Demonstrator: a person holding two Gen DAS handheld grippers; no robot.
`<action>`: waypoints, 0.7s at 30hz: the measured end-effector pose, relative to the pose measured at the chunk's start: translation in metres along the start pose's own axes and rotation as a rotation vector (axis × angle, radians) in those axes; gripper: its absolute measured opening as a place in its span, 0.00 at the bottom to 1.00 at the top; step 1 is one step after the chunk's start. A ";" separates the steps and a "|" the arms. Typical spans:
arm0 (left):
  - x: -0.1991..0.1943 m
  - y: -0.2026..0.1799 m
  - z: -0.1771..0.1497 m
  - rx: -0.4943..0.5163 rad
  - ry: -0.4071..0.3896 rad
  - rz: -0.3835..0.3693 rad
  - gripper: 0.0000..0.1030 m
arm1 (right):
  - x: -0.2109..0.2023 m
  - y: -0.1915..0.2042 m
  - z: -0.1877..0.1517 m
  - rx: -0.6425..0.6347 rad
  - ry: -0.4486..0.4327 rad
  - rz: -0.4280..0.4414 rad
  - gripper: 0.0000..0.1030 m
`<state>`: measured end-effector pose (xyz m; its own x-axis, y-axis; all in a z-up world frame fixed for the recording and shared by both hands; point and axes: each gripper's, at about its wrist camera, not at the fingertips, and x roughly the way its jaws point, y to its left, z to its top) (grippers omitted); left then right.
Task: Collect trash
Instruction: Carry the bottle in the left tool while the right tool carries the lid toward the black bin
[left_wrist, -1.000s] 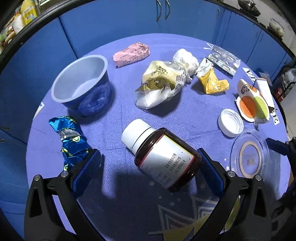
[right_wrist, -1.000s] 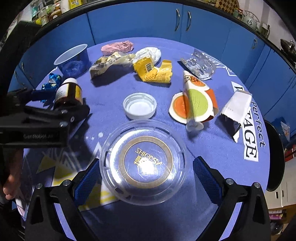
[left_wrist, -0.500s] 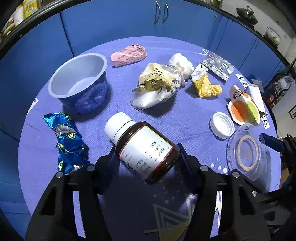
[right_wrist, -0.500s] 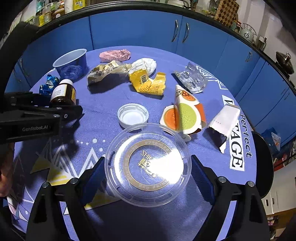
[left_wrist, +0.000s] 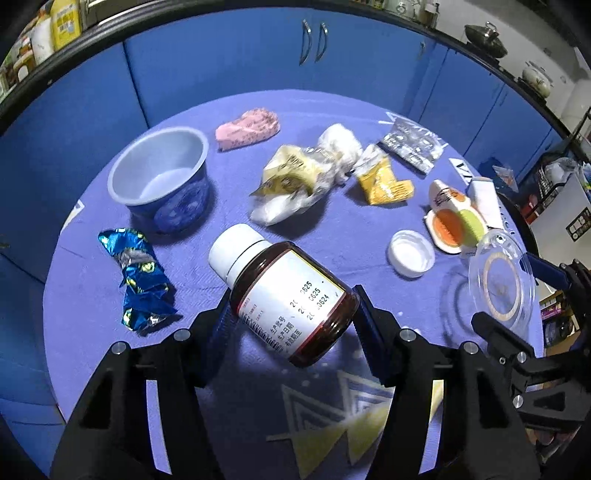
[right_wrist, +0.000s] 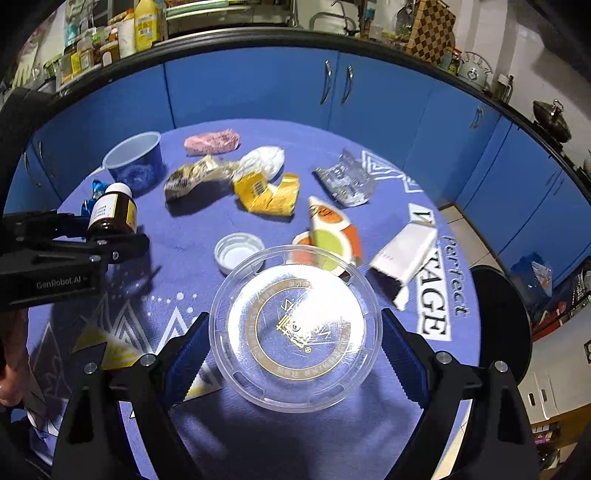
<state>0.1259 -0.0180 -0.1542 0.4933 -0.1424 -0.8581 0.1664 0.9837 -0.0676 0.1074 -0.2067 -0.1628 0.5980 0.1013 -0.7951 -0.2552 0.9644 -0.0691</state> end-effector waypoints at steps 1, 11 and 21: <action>-0.002 -0.004 0.002 0.007 -0.005 -0.001 0.60 | -0.002 -0.002 0.001 0.003 -0.008 -0.002 0.83; -0.010 -0.048 0.029 0.096 -0.055 -0.029 0.60 | -0.022 -0.035 0.015 0.048 -0.072 -0.046 0.83; -0.011 -0.107 0.068 0.198 -0.103 -0.046 0.60 | -0.038 -0.094 0.031 0.116 -0.139 -0.132 0.83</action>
<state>0.1603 -0.1291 -0.1029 0.5639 -0.2068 -0.7995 0.3499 0.9368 0.0044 0.1323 -0.2941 -0.1075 0.7217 -0.0024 -0.6922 -0.0839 0.9923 -0.0909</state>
